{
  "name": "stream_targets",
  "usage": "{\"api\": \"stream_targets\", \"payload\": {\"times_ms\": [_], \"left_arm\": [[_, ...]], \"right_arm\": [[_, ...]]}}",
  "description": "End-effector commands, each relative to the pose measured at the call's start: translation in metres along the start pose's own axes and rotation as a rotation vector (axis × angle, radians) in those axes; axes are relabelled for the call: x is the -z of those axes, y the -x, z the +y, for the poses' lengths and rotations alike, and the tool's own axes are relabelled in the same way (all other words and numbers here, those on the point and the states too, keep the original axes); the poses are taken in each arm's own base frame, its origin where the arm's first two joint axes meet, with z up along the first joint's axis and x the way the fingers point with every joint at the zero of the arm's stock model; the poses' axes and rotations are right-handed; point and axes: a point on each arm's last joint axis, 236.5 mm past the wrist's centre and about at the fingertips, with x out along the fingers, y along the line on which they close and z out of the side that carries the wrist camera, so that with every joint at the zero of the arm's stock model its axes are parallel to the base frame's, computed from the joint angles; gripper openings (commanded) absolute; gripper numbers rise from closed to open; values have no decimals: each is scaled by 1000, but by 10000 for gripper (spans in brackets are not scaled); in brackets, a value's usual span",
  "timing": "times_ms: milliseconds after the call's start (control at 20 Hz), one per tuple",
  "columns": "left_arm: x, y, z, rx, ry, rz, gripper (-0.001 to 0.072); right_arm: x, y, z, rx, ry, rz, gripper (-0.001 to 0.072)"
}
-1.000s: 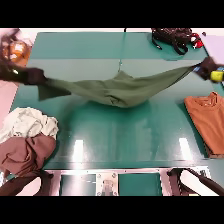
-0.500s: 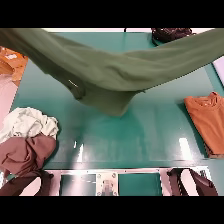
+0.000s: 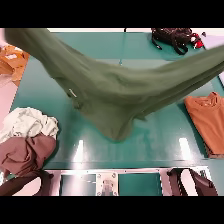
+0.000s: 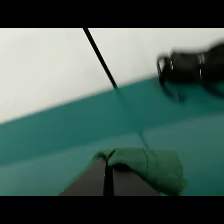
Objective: Fold the shirts.
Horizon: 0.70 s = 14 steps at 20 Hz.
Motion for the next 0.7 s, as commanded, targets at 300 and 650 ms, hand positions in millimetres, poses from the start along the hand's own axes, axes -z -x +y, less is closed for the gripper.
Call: {"api": "stream_targets", "payload": {"times_ms": [300, 650], "left_arm": [[220, -254, -15, 158, 250, 459, 589], [252, -146, -18, 234, 429, 928, 618]], "right_arm": [[295, -117, -156, 226, -347, 639, 12], [292, -126, -180, 254, -351, 647, 13]]}}
